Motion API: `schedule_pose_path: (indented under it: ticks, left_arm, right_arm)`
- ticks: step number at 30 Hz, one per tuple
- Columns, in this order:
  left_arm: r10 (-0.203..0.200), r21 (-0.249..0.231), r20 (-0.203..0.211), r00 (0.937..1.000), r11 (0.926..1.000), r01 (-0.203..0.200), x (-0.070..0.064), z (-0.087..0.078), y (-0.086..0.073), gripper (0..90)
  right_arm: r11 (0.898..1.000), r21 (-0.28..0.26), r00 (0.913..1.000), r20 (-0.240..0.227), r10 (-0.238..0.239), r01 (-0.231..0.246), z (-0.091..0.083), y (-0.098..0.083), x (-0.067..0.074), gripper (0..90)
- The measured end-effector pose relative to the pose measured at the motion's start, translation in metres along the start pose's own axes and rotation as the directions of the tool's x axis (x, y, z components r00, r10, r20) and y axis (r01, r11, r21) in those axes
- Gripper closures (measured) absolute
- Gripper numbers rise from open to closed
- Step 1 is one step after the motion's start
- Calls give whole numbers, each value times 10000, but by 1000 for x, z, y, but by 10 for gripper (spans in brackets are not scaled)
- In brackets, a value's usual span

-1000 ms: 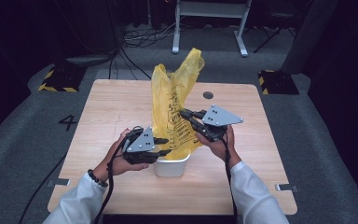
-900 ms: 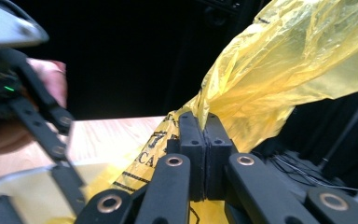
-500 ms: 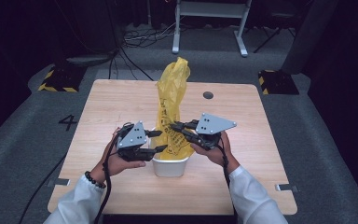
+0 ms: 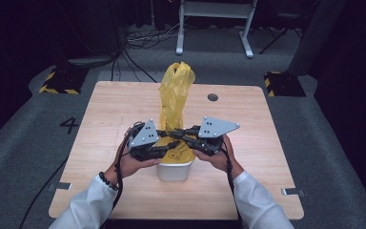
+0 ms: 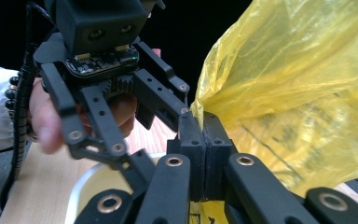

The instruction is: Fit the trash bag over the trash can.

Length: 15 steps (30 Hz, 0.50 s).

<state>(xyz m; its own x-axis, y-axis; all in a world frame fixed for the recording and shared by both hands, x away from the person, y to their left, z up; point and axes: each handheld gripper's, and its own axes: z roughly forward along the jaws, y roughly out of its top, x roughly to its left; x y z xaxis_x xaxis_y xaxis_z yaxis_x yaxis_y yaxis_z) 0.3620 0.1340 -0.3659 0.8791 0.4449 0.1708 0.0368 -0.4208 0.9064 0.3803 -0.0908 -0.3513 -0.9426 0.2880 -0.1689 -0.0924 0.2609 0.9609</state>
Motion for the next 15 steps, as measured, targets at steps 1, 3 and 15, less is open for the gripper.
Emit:
schedule_pose_path:
  ticks: [1, 3, 15]
  left_arm:
    - [67, -9, -141, 9999, 10000, -68, 0, 0, 0, 695]
    - [139, 16, -160, 9998, 9999, -138, 0, 0, -2, 785]
    - [603, 88, -684, 9958, 9982, -598, 1, -12, -12, 883]
  right_arm:
    - [10000, -28, 10000, -43, 43, -43, 0, 0, 0, 894]
    - [10000, -26, 10000, -36, 57, -57, -1, -1, 1, 892]
    - [9976, 560, 9992, 36, 395, -397, -21, -11, 2, 640]
